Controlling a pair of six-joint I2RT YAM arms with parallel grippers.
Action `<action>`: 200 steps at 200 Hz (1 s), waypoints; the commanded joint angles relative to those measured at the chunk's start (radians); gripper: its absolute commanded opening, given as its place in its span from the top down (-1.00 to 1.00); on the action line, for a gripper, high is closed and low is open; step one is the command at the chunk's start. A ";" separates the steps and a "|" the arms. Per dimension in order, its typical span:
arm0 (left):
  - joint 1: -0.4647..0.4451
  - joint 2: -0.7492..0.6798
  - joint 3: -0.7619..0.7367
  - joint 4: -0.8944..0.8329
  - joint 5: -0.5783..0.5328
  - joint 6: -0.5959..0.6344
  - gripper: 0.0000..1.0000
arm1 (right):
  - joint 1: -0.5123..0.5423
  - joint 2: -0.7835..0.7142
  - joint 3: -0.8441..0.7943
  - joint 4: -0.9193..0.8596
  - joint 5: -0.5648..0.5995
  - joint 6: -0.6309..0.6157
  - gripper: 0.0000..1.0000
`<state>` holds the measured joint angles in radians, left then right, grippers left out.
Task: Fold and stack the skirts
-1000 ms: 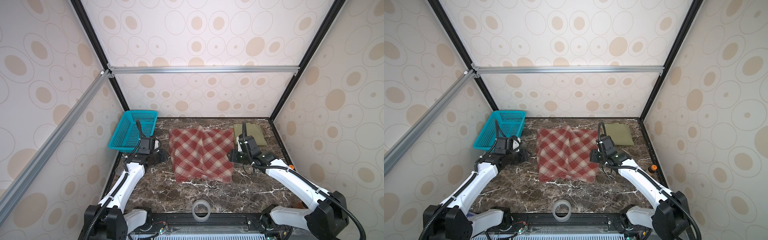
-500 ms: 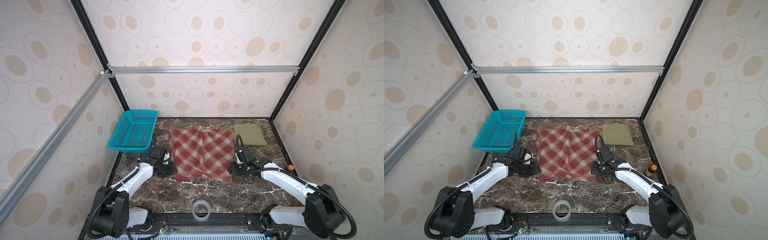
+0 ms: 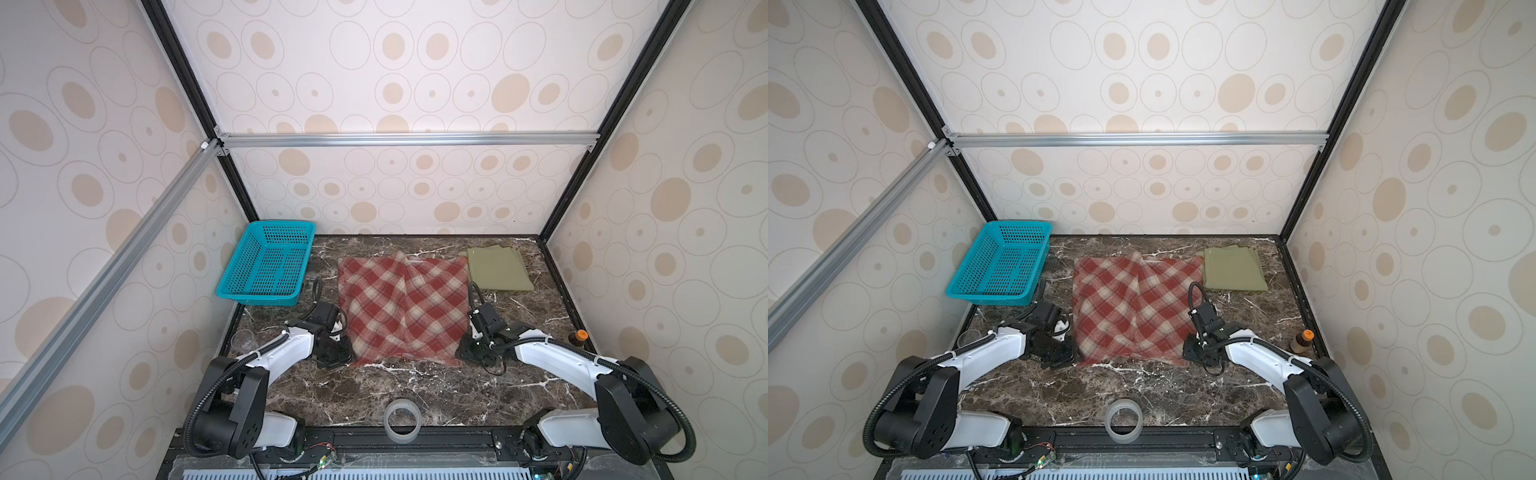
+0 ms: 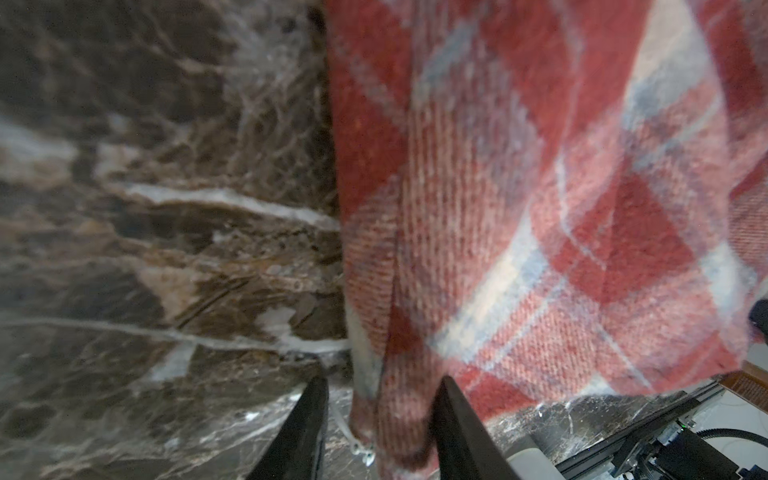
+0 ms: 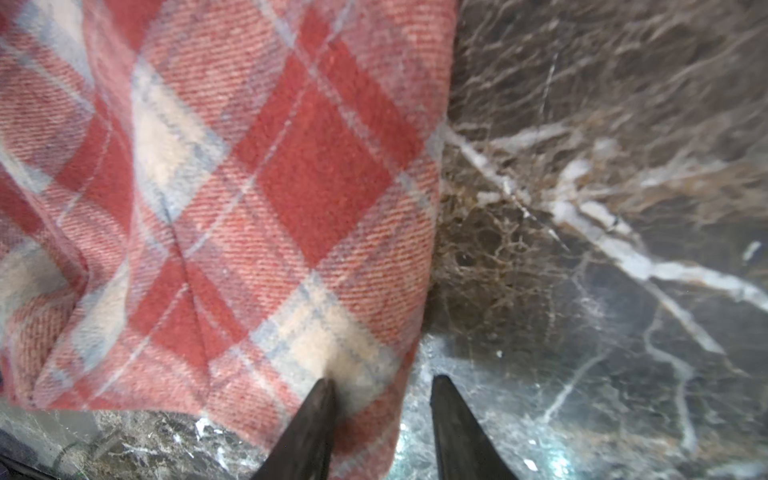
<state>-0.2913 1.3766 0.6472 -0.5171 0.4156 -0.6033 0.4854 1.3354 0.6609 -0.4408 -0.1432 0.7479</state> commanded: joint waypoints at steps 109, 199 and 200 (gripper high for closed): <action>-0.006 0.071 -0.057 0.081 -0.015 -0.025 0.38 | 0.040 0.052 -0.053 0.077 -0.030 0.085 0.22; 0.032 0.004 0.154 0.012 -0.088 -0.003 1.00 | -0.002 -0.006 0.151 -0.048 0.004 0.042 1.00; 0.036 0.004 0.159 0.010 -0.086 -0.001 1.00 | -0.005 -0.008 0.159 -0.053 0.005 0.037 1.00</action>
<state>-0.2905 1.4178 0.6632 -0.4507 0.3950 -0.6338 0.5194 1.3880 0.6674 -0.3828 -0.1795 0.8406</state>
